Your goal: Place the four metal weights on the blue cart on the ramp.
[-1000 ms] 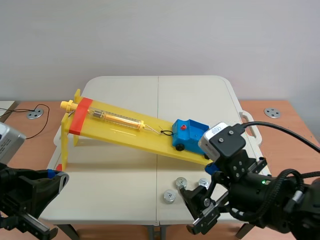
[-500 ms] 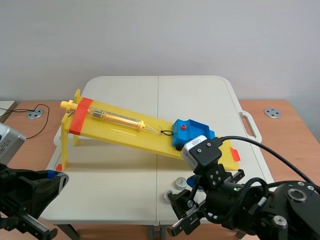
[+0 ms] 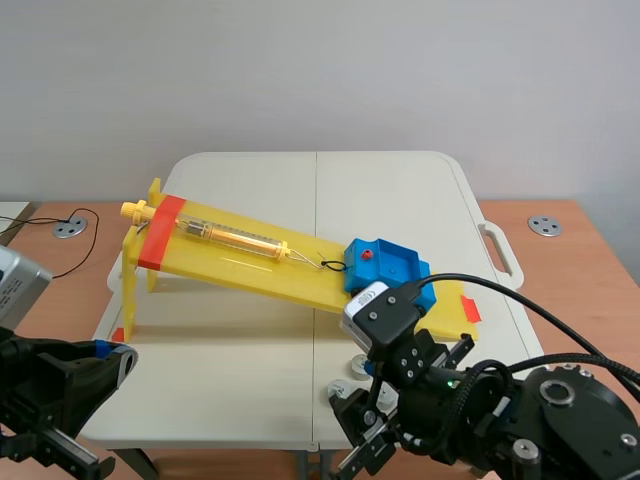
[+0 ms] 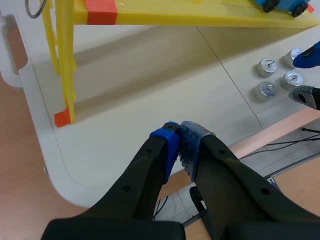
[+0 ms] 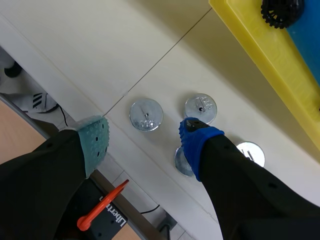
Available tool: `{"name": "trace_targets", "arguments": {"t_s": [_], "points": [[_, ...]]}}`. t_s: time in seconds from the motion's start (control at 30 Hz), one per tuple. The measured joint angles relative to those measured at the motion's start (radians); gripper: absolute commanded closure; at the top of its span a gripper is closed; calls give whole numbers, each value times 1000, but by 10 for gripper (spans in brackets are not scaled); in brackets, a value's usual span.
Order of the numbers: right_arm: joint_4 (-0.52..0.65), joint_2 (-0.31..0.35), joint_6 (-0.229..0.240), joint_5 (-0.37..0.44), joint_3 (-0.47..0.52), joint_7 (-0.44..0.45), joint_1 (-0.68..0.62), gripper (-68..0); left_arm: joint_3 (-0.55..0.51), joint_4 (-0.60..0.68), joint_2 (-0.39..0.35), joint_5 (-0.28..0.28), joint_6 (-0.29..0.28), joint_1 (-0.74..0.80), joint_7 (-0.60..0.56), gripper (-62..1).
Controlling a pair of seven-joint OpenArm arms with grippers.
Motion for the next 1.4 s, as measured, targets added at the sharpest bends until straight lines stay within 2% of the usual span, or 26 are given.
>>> {"name": "trace_targets", "arguments": {"t_s": [0.5,0.87,1.1,1.3,1.4], "points": [[-144,-50,-19,-25,-72,14,86,-317,0,0,0,0,0,0,0,-27],[-179,-49,-19,-40,-77,49,89,-301,0,0,0,0,0,0,0,-27],[-208,-49,-20,-40,-77,72,111,-187,0,0,0,0,0,0,0,-27],[-216,-49,-50,-40,-77,79,122,-13,0,0,0,0,0,0,0,-27],[-216,-49,-64,-40,-77,79,122,-7,0,0,0,0,0,0,0,-27]]}}
